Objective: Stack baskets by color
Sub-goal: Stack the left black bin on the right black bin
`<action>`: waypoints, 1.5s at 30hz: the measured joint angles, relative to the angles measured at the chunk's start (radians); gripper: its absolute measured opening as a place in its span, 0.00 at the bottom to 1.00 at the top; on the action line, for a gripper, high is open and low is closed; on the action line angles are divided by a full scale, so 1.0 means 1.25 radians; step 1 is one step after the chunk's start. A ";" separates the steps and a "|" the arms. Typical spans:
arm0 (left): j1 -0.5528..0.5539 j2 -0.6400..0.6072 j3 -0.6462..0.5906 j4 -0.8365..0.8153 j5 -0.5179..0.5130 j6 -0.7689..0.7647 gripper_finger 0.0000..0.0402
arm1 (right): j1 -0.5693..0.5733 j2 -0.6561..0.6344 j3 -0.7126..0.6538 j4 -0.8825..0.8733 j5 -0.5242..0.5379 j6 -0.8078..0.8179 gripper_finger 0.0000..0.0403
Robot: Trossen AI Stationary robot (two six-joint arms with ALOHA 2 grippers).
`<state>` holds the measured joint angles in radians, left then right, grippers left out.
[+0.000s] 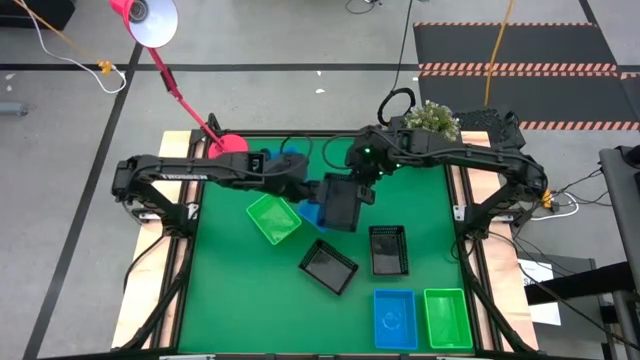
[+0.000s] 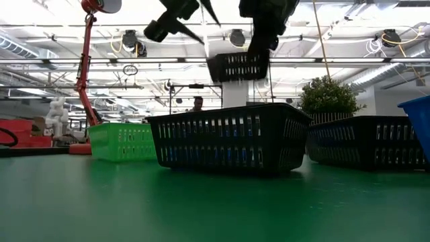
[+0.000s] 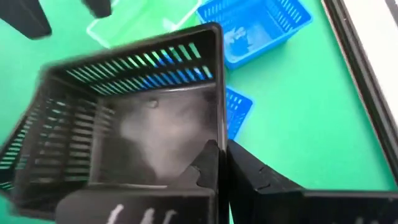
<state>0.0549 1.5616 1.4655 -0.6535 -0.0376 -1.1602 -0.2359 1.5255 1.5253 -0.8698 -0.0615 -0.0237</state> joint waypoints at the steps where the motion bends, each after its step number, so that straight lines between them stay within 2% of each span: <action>1: 0.002 -0.010 0.000 0.002 0.000 0.007 0.56 | 0.000 -0.005 0.000 -0.007 -0.001 -0.002 0.01; 6: 0.019 -0.048 0.000 0.009 -0.002 0.030 0.62 | -0.004 -0.030 0.000 -0.037 -0.025 -0.028 0.01; 17: 0.057 -0.088 0.000 -0.047 -0.008 0.107 0.62 | -0.018 -0.111 0.000 -0.144 -0.247 -0.074 0.01; 33: 0.054 -0.088 0.000 -0.124 0.006 0.200 0.62 | -0.018 -0.216 -0.008 -0.237 -0.277 -0.061 0.01; 38: 0.051 -0.088 0.000 -0.177 0.009 0.215 0.62 | -0.018 -0.237 -0.079 -0.203 -0.330 -0.044 0.01; 45: 0.033 -0.088 0.000 -0.222 0.009 0.217 0.62 | -0.018 -0.265 -0.209 -0.106 -0.356 -0.005 0.01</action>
<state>0.0962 1.4521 1.4658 -0.9316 -0.0262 -0.8891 -0.2588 1.1947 1.2643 -1.0025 -0.5069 -0.0303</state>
